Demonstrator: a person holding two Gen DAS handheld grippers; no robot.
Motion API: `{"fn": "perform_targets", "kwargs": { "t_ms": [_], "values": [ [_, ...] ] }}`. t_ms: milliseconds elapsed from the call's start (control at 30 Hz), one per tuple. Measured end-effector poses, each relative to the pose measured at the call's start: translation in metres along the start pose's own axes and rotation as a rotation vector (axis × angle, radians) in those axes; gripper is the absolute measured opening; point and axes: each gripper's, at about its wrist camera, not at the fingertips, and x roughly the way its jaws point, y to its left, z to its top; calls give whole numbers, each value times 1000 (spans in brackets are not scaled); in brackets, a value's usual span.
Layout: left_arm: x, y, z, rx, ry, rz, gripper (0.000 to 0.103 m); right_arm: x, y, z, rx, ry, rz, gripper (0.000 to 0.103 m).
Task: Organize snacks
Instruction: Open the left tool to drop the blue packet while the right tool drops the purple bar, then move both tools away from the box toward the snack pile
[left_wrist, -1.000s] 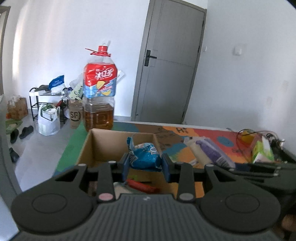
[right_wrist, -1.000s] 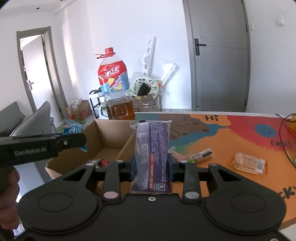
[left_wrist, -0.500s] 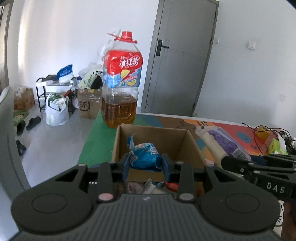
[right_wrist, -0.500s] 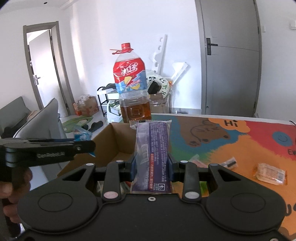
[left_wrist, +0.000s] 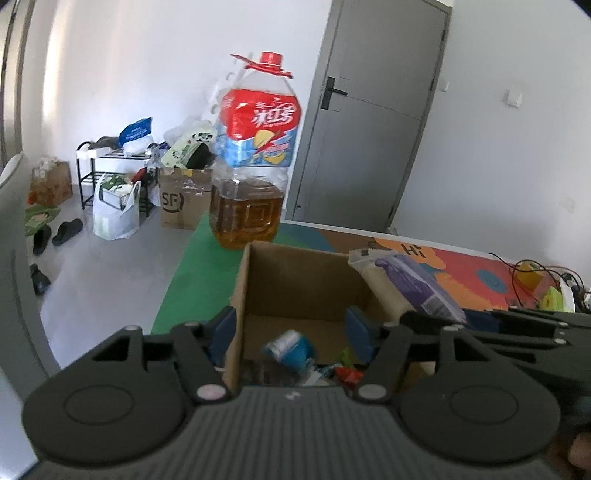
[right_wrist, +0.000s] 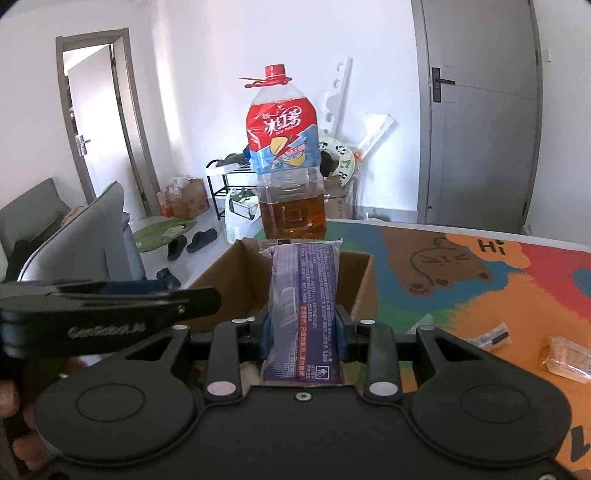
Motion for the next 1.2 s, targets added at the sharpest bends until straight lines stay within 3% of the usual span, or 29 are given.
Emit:
{"fn": "perform_targets", "kwargs": {
  "t_ms": [67, 200, 667, 1200],
  "values": [
    [-4, 3, -1, -7, -4, 4, 65, 2, 3, 3, -1, -10, 11, 35],
    [-10, 9, -2, -25, -6, 19, 74, -1, 6, 5, -11, -45, -13, 54],
    [-15, -1, -14, -39, 11, 25, 87, -25, -27, -14, 53, -17, -43, 65],
    [-24, -36, -20, -3, 4, 16, 97, -59, -72, -34, 126, -28, -88, 89]
  ]
}}
